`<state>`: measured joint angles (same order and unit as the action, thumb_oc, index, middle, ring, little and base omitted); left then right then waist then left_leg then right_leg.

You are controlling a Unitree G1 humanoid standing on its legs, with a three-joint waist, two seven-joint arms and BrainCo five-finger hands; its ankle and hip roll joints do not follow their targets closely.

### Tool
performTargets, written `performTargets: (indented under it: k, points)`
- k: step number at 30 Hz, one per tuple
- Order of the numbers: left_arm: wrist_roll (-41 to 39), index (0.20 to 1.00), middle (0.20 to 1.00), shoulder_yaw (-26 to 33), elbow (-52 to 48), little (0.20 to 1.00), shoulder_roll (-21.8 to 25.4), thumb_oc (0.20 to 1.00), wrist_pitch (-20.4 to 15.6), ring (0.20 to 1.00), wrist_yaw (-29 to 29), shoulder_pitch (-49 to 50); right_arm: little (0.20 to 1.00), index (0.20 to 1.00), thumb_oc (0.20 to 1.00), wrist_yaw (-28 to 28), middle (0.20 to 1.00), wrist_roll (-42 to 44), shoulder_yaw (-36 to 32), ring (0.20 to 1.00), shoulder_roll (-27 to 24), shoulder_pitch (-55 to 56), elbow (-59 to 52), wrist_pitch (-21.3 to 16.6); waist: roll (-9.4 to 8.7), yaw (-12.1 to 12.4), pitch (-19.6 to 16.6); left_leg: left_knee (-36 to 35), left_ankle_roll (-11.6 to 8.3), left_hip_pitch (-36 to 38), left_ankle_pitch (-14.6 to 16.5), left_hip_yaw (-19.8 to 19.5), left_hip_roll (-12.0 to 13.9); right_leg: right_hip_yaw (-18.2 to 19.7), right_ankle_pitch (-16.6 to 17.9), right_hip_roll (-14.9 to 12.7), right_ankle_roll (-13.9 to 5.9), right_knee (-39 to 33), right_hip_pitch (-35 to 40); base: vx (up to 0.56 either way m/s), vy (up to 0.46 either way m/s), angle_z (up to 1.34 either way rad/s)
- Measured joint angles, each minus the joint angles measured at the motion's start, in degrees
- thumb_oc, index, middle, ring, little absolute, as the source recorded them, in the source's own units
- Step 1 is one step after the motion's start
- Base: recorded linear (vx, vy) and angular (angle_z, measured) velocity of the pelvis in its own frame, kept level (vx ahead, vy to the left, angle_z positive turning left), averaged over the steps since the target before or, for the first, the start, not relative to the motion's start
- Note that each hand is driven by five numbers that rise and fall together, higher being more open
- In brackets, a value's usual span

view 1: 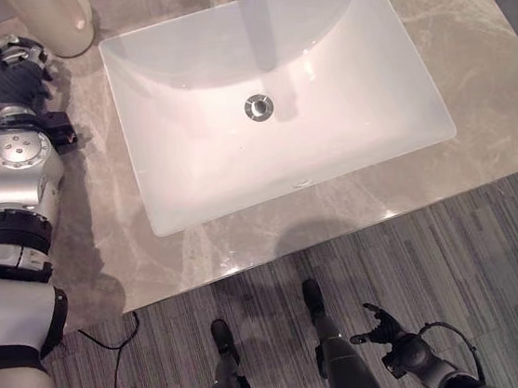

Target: Put brush and paste in cup on sink, flatten towel.

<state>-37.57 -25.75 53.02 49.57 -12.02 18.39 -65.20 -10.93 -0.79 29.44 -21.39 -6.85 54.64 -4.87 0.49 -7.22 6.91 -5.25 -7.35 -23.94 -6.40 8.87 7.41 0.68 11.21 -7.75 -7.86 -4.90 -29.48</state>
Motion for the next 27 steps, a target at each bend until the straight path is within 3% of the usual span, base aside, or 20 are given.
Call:
performTargets:
  k: [12,20,27]
  points:
    - [4.9,0.2,0.2,-4.89,8.96,0.2,0.19,0.2,1.1,0.2,1.38,-10.1,1.0,1.0,1.0,0.2,1.0,0.39,-0.02,1.0,-0.14,0.15,-2.0,-0.52,-1.0,-1.27,0.61,0.0,-0.02,-1.44,-0.01,0.0,-0.17,0.17,0.04,-0.04,-0.04,0.01,-1.47,0.0,0.009,0.0]
    - [9.52,0.2,0.2,-6.81,8.83,0.2,1.53,0.2,1.07,0.2,1.56,-11.84,1.0,1.0,1.0,1.3,1.0,1.09,-0.01,1.0,-1.27,2.83,-5.05,-1.75,-1.17,-3.07,0.54,0.0,0.03,-2.21,0.06,0.79,-0.15,0.97,0.24,0.07,-0.07,0.01,-2.69,0.01,0.006,-0.04]
    - [11.69,0.2,0.2,-6.99,6.43,0.2,0.43,0.2,1.0,0.2,1.44,-11.38,1.0,1.0,1.0,1.82,1.0,1.06,-0.03,1.0,-2.18,4.54,-6.31,-2.45,-1.34,-3.18,0.44,0.0,0.05,-2.09,0.08,1.2,-0.11,1.68,0.32,0.19,-0.07,0.01,-2.91,0.0,-0.001,-0.01]
